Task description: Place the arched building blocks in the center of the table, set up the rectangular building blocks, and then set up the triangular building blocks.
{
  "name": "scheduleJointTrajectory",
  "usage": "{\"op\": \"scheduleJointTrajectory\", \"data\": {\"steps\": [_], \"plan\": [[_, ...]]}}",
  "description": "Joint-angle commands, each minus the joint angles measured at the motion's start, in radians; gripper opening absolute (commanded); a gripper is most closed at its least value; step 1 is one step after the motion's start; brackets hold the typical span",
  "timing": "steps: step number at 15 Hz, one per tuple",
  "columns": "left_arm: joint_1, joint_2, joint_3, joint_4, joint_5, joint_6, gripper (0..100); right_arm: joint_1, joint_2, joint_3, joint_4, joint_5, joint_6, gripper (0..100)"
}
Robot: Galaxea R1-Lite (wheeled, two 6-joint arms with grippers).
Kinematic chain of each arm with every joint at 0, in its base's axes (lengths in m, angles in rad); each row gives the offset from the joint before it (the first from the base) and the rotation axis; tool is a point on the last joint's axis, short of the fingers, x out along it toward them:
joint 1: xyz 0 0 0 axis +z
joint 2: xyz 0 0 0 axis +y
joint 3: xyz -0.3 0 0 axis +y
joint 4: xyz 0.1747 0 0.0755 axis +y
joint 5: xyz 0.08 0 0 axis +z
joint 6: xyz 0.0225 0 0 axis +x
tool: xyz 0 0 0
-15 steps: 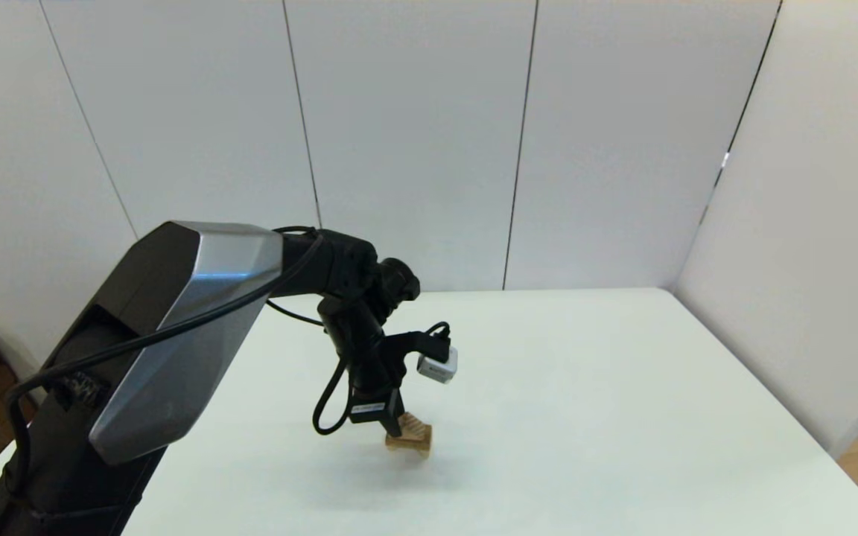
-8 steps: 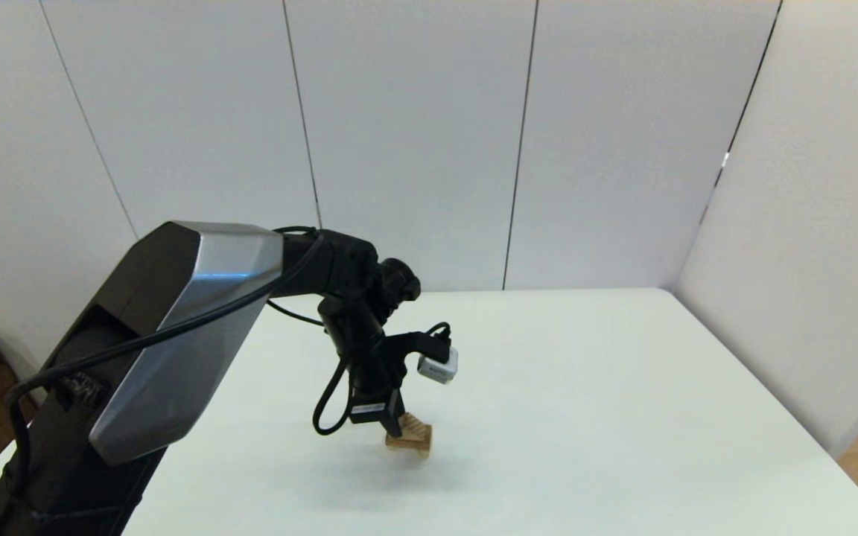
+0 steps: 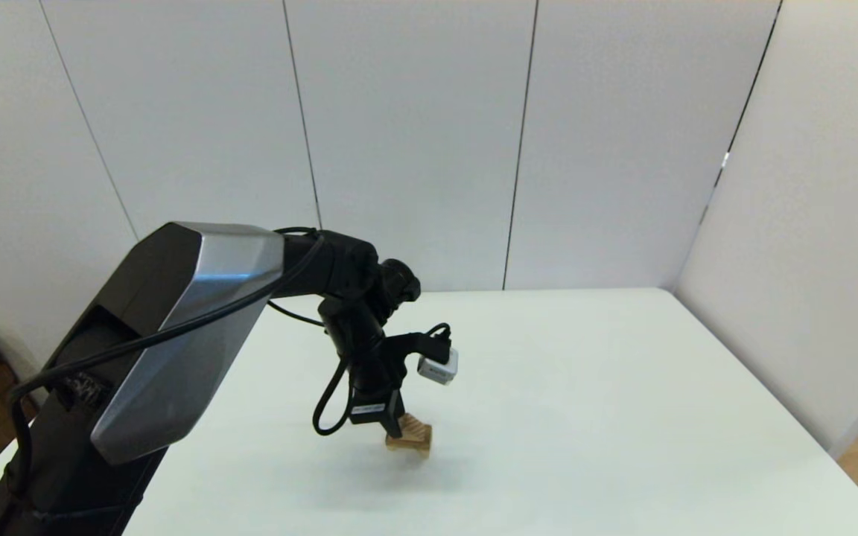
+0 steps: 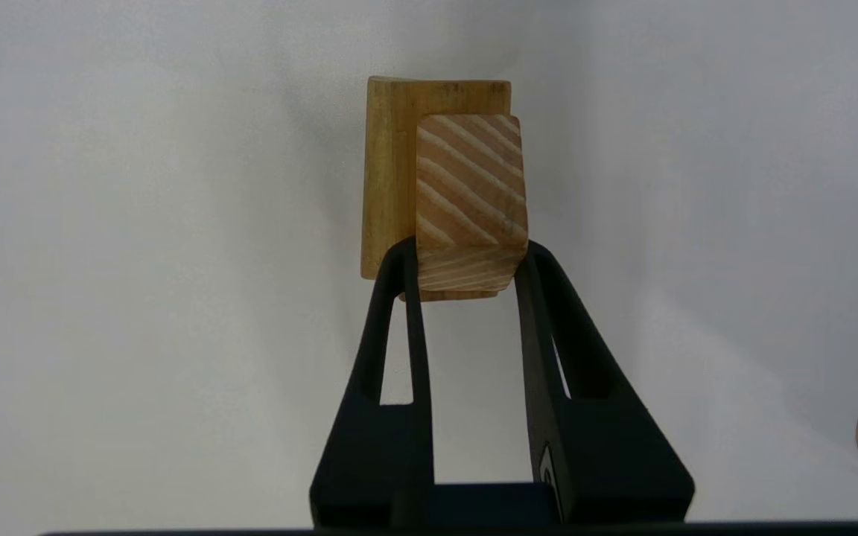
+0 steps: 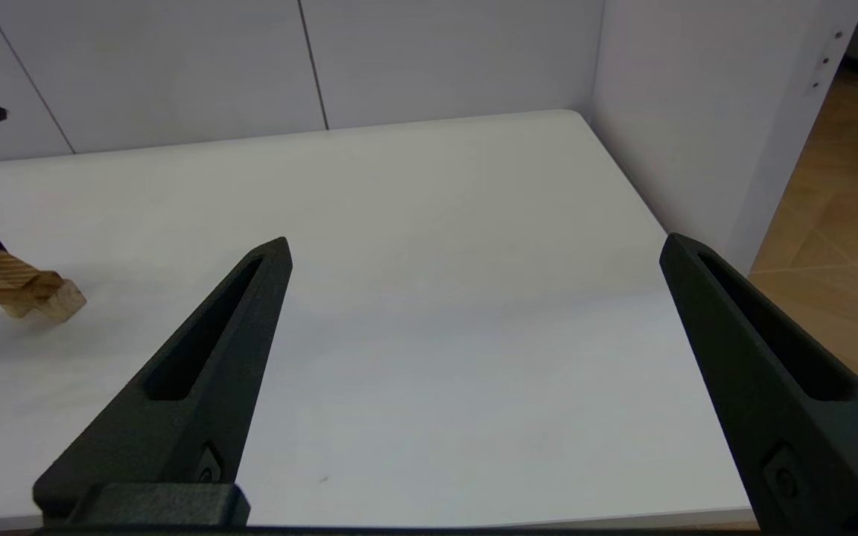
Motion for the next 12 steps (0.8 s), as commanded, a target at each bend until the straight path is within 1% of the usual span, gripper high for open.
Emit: {"op": "scheduleJointTrajectory", "data": {"steps": [1, 8, 11, 12], "plan": [[0.000, 0.000, 0.000, 0.006, -0.003, 0.006, 100, 0.001, 0.000, 0.000, -0.001, 0.000, 0.000, 100], [0.003, -0.026, -0.002, -0.016, -0.006, -0.014, 100, 0.001, 0.000, 0.000, -0.001, 0.000, 0.002, 100], [0.068, -0.144, -0.002, -0.062, -0.008, -0.092, 100, 0.001, 0.000, 0.000, -0.001, 0.000, 0.000, 100], [0.105, -0.216, -0.002, -0.073, -0.006, -0.155, 100, 0.001, 0.000, 0.000, -0.001, 0.000, 0.000, 100]]}}
